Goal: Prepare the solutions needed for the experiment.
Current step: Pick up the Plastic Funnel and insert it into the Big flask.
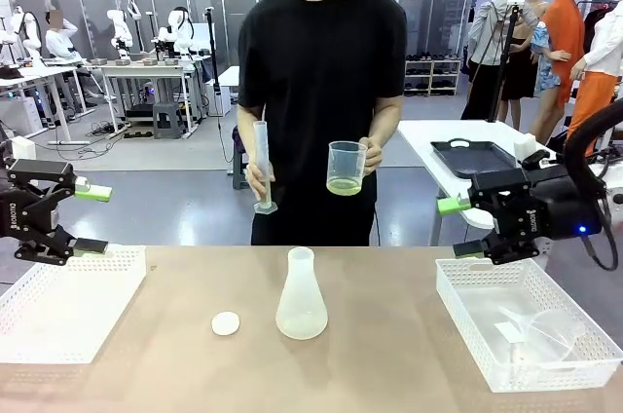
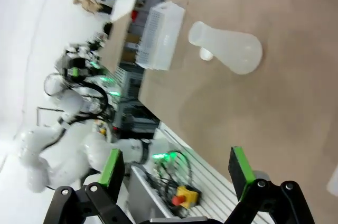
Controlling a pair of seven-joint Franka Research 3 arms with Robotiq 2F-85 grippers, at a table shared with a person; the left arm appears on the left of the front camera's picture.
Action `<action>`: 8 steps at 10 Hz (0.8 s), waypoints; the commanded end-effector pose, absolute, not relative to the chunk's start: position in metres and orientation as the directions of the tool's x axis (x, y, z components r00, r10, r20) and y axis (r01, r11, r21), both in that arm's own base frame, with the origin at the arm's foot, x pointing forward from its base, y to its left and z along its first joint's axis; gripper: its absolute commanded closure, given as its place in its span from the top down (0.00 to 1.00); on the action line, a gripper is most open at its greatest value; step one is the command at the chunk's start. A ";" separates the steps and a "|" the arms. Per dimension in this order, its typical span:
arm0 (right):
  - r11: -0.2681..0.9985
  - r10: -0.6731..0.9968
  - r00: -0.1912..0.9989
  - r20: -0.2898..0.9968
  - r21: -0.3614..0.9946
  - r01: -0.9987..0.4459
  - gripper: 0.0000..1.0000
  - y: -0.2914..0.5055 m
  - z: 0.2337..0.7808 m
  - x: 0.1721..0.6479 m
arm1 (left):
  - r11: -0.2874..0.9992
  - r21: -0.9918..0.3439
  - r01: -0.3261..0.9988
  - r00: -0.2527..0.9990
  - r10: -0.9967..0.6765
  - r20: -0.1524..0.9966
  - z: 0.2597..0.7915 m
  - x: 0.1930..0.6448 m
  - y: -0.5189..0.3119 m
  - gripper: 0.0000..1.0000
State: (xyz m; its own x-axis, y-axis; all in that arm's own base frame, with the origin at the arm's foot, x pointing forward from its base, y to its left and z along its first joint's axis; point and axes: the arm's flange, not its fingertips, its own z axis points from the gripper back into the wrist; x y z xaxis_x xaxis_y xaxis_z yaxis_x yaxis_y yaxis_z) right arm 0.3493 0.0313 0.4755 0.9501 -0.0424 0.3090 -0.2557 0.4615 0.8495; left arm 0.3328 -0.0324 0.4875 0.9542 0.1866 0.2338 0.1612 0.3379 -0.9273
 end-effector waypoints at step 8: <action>0.691 0.044 0.934 0.354 0.664 -0.285 1.00 -0.010 0.467 0.375 | 0.318 -0.934 0.165 0.955 0.186 0.232 0.488 0.334 -0.034 1.00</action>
State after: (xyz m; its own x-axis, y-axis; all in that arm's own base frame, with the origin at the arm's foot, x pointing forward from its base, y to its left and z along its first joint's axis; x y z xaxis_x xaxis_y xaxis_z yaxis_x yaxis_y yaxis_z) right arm 0.3773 -0.0147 0.4641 0.9395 0.0159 0.3421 -0.2550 0.6991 0.6680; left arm 0.3327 -0.0319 0.4874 0.9546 0.1862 0.2325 0.1603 0.3365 -0.9279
